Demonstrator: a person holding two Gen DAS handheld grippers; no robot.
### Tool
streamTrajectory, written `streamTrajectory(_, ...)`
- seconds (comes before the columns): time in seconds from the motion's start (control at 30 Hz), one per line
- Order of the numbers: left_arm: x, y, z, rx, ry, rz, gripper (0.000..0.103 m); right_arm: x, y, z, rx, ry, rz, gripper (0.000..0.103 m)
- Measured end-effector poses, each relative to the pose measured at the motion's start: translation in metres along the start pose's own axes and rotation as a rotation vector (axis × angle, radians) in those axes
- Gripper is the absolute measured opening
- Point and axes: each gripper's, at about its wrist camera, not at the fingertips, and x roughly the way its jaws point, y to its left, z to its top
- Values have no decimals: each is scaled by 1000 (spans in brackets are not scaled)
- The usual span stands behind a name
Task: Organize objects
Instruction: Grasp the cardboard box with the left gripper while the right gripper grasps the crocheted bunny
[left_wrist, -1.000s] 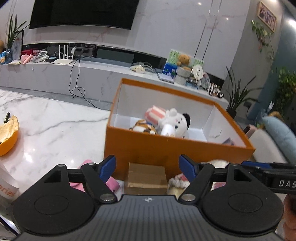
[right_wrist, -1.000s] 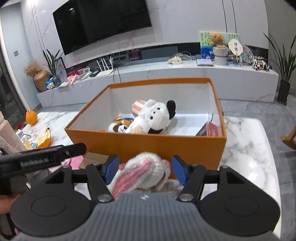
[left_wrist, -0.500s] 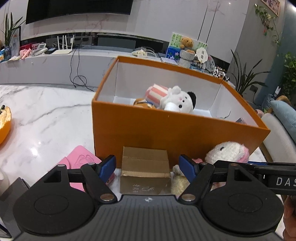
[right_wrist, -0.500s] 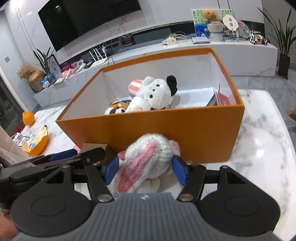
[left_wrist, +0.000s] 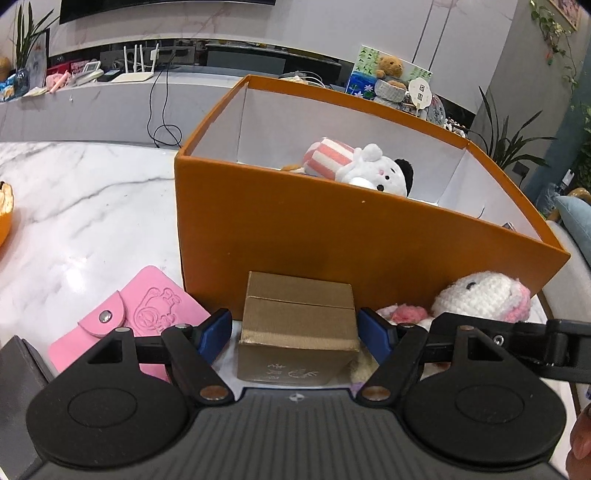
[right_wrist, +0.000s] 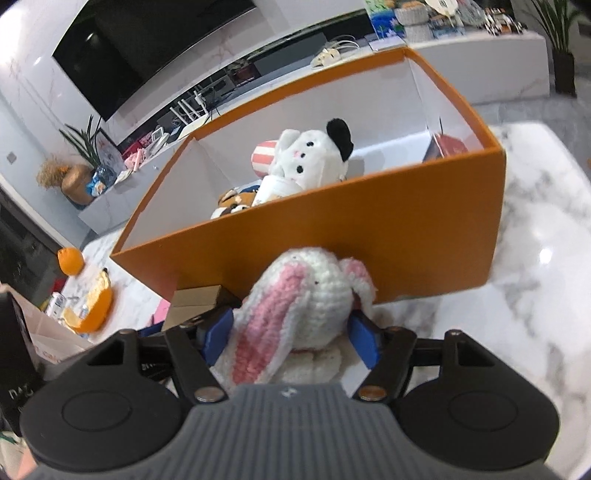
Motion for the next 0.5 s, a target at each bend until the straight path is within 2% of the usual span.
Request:
streamTrajectory(0.27, -1, 3, 1, -4, 24, -17, 77, 8, -6, -2, 75, 18, 37, 72)
streamTrajectory(0.4, -1, 3, 1, -5, 29, -26, 76, 12, -12, -3, 147, 14, 53, 72)
streamTrajectory(0.5, -1, 3, 1, 0, 34, -30, 76, 16, -16, -4, 187, 19, 68, 68)
